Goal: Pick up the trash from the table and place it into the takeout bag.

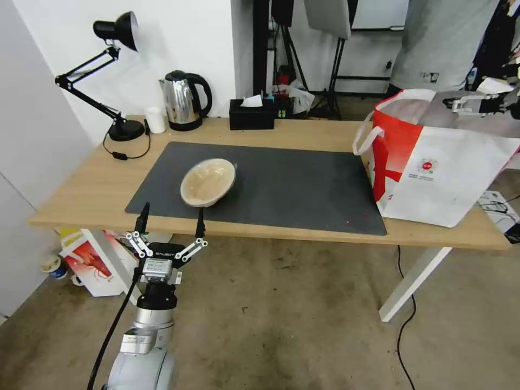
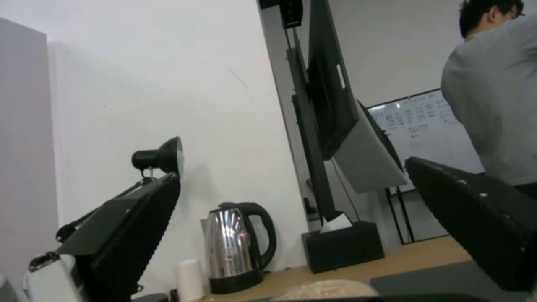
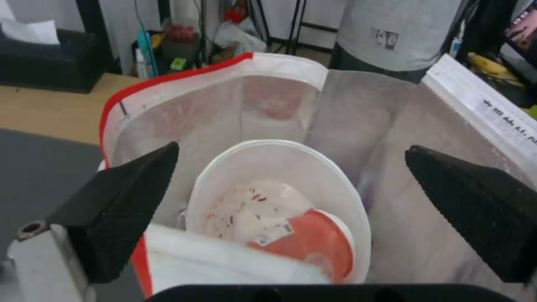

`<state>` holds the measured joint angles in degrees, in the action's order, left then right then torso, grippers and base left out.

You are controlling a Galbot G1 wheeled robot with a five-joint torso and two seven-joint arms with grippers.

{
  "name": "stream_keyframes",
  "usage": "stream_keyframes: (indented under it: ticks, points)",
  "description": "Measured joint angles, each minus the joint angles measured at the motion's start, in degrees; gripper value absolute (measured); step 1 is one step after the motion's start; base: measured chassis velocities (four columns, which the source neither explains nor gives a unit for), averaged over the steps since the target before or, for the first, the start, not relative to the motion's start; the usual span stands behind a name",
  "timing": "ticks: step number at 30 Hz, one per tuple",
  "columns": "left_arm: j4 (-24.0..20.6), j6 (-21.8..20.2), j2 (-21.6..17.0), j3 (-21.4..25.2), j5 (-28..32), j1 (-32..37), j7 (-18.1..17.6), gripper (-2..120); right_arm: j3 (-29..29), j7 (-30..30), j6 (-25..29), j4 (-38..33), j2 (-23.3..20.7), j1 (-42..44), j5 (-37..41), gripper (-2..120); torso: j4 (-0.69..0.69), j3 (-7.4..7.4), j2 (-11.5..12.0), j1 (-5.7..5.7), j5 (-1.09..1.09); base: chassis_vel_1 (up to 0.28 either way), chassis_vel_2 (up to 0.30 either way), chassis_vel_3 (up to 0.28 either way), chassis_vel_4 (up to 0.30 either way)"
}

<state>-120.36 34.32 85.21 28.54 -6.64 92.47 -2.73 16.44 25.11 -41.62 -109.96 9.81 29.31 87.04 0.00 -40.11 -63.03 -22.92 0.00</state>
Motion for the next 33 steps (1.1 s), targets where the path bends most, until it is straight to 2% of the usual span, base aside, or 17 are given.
stream_keyframes:
  ticks: [7, 11, 14, 21, 27, 33]
  points:
    - [0.0, -0.1, -0.1, 0.0, 0.2, -0.4, 0.0, 100, 0.5, 0.2, 1.6, -2.0, 0.2, -0.5, -0.1, 100, -0.01, 0.0, 0.0, 0.0, -0.01, 0.0, 0.0, 0.0, 0.0]
    - [0.2, -0.1, 0.3, 0.0, 0.3, -0.6, 0.0, 100, 1.1, 0.8, 7.7, -6.0, 1.3, -0.1, -0.2, 100, 0.0, 0.0, 0.0, 0.0, -0.01, 0.0, 0.0, 0.0, 0.0]
    - [0.3, -0.1, 0.6, -0.1, 0.3, -0.7, 0.0, 100, 1.4, 1.3, 9.7, -8.2, 2.0, 0.5, -0.5, 100, 0.0, 0.0, 0.0, 0.0, -0.01, 0.0, 0.0, 0.0, 0.0]
    - [0.3, -0.1, 1.5, -0.4, 0.3, -0.6, 0.0, 100, 2.2, 4.0, 14.7, -17.7, 6.2, 3.1, -3.1, 100, 0.01, 0.0, 0.0, 0.0, -0.02, 0.0, 0.0, 0.0, 0.0]
    - [0.3, -0.1, 1.7, -0.2, 0.3, -0.5, 0.0, 100, 2.3, 3.6, 17.2, -22.1, 8.8, 6.2, -5.5, 100, 0.0, 0.0, 0.0, 0.0, -0.01, 0.0, 0.0, 0.0, 0.0]
    - [0.1, -0.1, 2.2, 0.0, 0.2, -0.3, 0.0, 100, 0.8, 3.7, 20.6, -26.6, 13.2, 12.0, -13.6, 100, 0.0, 0.0, 0.0, 0.0, -0.01, 0.0, 0.0, 0.0, 0.0]
